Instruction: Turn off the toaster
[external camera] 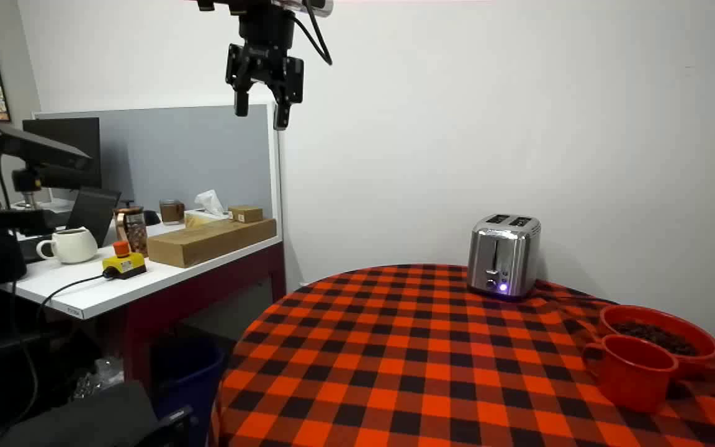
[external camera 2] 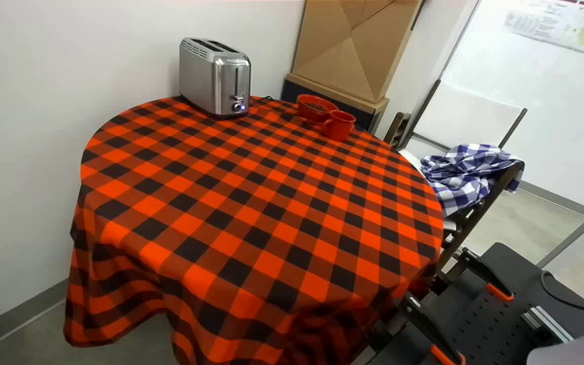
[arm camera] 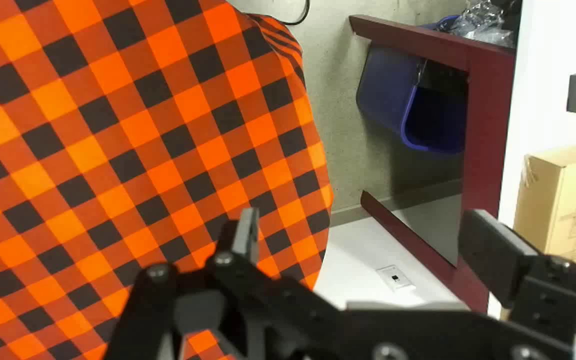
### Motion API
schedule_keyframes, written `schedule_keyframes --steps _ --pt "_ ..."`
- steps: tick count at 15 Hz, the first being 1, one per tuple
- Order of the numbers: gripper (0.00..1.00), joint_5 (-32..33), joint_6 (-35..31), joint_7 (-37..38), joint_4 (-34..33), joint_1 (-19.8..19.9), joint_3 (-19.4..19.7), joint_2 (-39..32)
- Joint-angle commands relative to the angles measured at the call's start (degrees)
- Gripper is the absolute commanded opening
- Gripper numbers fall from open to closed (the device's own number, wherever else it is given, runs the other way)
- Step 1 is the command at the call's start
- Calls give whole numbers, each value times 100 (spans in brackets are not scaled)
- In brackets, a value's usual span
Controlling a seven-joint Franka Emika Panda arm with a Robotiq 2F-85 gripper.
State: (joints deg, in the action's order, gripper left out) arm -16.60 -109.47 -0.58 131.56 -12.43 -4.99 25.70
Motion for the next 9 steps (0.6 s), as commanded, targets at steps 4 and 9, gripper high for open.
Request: schedule_keyframes --steps 4,9 --pt "100 -34 27 -26 -30 92 -77 2" --pt "100 -118 539 -448 -146 147 216 -127"
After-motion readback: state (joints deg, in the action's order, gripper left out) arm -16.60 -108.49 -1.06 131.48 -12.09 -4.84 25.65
